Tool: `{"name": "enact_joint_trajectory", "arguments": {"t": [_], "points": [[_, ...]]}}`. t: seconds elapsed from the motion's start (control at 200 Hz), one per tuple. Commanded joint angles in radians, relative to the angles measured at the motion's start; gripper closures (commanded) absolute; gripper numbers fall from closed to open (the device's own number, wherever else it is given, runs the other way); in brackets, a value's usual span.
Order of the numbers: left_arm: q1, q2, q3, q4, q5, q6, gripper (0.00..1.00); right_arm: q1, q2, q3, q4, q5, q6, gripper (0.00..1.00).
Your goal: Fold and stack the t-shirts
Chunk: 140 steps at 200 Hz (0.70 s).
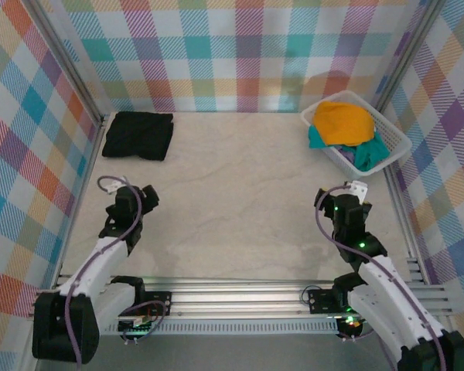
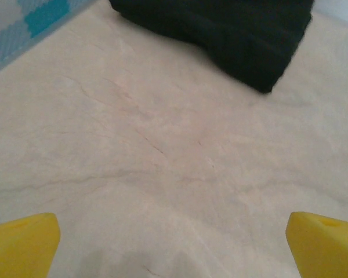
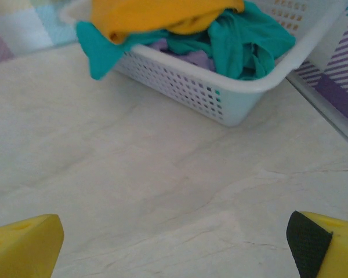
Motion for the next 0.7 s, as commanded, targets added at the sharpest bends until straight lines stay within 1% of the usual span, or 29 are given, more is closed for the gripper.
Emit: {"name": "enact_joint_trajectory", "arguments": {"t": [0.0,0.105,0.155,0.195,0.24,0.275,0.305,0.325,0.37,0.47,0.515,0.595,0.695], "points": [[-0.006,0.11,0.038,0.285,0.062,0.184,0.0,-0.046,0.144,-0.066,0.38,-0.034,-0.171,0.0],[-0.002,0.23,0.056,0.37,0.042,0.22,0.0,-0.128,0.366,-0.03,0.432,-0.164,-0.12,0.0],[0.002,0.27,0.053,0.418,0.035,0.238,0.0,-0.147,0.432,-0.04,0.528,-0.208,-0.124,0.0],[0.013,0.3,0.049,0.458,0.044,0.242,0.0,-0.155,0.456,-0.029,0.543,-0.239,-0.136,0.0],[0.041,0.33,0.049,0.481,0.094,0.217,0.0,-0.162,0.482,-0.038,0.614,-0.236,-0.147,0.0],[0.049,0.355,0.055,0.478,0.102,0.213,0.0,-0.181,0.499,-0.053,0.69,-0.261,-0.14,0.0],[0.053,0.373,0.051,0.498,0.122,0.213,0.0,-0.199,0.52,-0.068,0.767,-0.286,-0.136,0.0],[0.055,0.387,0.043,0.519,0.128,0.216,0.0,-0.209,0.532,-0.071,0.788,-0.299,-0.135,0.0],[0.055,0.415,0.027,0.565,0.149,0.223,0.0,-0.224,0.558,-0.061,0.809,-0.327,-0.146,0.0],[0.055,0.478,0.001,0.667,0.2,0.245,0.0,-0.252,0.592,-0.021,0.784,-0.394,-0.17,0.0],[0.042,0.498,0.006,0.672,0.191,0.256,0.0,-0.269,0.603,-0.016,0.792,-0.429,-0.173,0.0],[0.035,0.544,-0.023,0.769,0.184,0.262,0.0,-0.3,0.619,-0.025,0.83,-0.487,-0.181,0.0],[0.029,0.547,-0.024,0.766,0.173,0.265,0.0,-0.33,0.732,-0.08,1.045,-0.538,-0.179,0.0]]}}
